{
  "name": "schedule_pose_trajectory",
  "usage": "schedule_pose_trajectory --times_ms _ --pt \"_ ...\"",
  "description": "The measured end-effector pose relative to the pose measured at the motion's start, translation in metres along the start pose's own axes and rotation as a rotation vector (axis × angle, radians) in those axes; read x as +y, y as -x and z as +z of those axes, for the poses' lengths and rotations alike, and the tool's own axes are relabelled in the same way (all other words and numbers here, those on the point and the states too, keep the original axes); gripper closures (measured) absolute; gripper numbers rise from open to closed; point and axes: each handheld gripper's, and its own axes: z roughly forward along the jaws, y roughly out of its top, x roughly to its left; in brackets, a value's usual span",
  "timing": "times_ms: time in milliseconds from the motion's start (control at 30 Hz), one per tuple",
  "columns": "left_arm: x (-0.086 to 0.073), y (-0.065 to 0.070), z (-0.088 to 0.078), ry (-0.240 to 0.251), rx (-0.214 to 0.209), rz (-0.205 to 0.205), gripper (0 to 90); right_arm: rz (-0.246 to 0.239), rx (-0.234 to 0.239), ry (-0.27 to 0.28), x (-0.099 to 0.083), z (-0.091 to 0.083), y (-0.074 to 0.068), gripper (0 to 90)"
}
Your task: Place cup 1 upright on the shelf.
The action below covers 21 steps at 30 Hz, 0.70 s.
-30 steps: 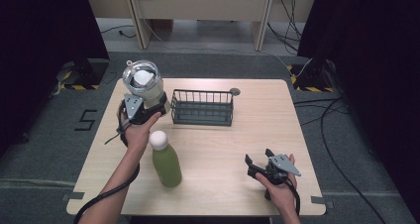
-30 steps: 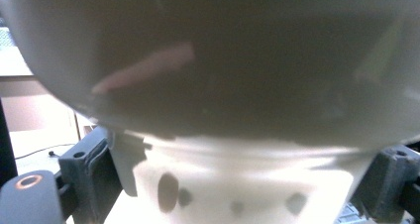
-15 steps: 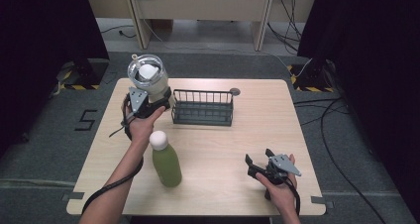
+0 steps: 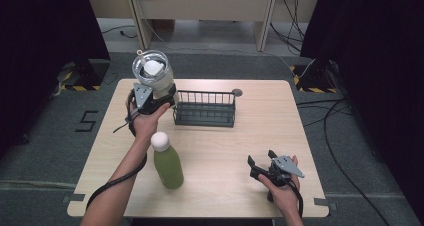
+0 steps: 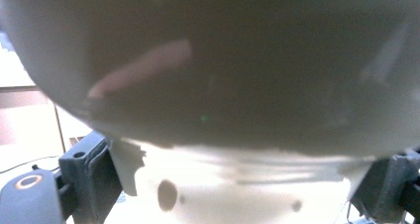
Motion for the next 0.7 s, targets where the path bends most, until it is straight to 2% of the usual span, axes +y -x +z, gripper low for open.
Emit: schedule_pose_trajectory --times_ms 533,700 --pt "0.002 0.011 0.02 0.009 0.005 -0.009 10.0 0.002 0.002 0.0 0.0 0.0 0.0 16.0" --pt "0.001 0.014 0.025 0.006 0.001 0.0 10.0 0.005 0.004 0.0 0.0 0.0 0.001 16.0"
